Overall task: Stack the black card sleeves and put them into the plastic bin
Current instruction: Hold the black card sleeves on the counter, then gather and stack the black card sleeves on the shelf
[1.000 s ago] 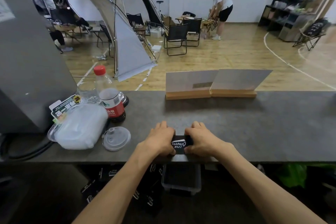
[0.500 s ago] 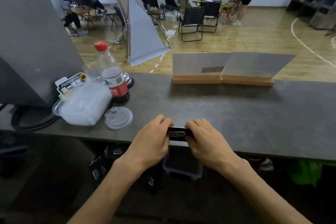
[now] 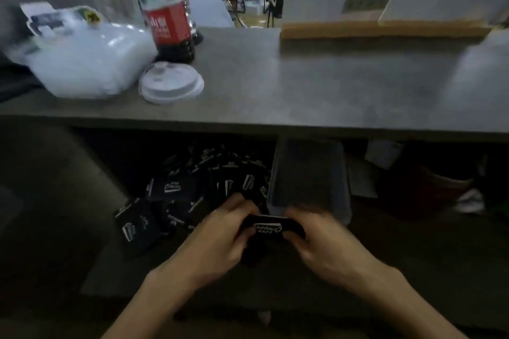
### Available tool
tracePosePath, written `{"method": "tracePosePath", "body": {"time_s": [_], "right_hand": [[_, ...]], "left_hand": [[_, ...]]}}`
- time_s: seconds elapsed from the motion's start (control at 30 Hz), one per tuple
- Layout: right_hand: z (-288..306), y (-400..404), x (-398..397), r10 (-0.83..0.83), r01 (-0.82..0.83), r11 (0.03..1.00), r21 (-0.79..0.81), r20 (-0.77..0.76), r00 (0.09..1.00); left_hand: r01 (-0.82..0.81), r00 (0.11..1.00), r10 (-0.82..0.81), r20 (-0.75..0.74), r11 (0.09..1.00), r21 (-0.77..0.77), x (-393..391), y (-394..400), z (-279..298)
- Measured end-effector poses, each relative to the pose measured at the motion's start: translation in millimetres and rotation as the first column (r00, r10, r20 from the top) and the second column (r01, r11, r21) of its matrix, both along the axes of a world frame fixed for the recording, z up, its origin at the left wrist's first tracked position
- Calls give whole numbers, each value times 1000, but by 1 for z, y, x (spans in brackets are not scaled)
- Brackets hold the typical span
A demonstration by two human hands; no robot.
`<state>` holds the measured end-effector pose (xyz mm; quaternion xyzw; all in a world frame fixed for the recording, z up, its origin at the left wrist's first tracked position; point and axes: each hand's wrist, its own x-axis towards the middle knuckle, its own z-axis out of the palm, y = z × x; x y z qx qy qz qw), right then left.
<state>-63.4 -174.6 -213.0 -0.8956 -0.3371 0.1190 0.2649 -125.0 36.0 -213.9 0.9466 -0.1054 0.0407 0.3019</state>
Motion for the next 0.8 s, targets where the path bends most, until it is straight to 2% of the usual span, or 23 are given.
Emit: {"method": "tracePosePath", "body": {"time_s": [0.27, 0.37, 0.5, 0.57, 0.63, 0.73, 0.8], "right_hand": [[-99, 2, -28, -69, 9, 976, 215, 271, 960], [-123, -5, -47, -116, 19, 956, 294, 314, 942], [-135, -20, -71, -169, 31, 926, 376, 342, 924], [-138, -28, -76, -239, 89, 908, 409, 333, 912], [-143, -34, -75, -316, 161, 896, 413, 341, 885], [-152, -34, -69, -420, 261, 865, 428, 336, 843], [-155, -31, -64, -459, 300, 851, 432, 331, 824]], "left_hand": [[83, 958, -57, 281, 993, -79, -18, 4, -106], [82, 907, -41, 418, 993, -81, -33, -4, -130], [98, 865, -28, 502, 989, -112, -53, -15, -141], [46, 854, 49, 518, 984, -170, -60, -5, -141], [-73, 829, 175, 531, 976, -207, -62, 13, -142], [-255, 802, 311, 510, 950, -179, -58, 38, -148], [-275, 837, 285, 468, 957, -91, -54, 42, -153]]}}
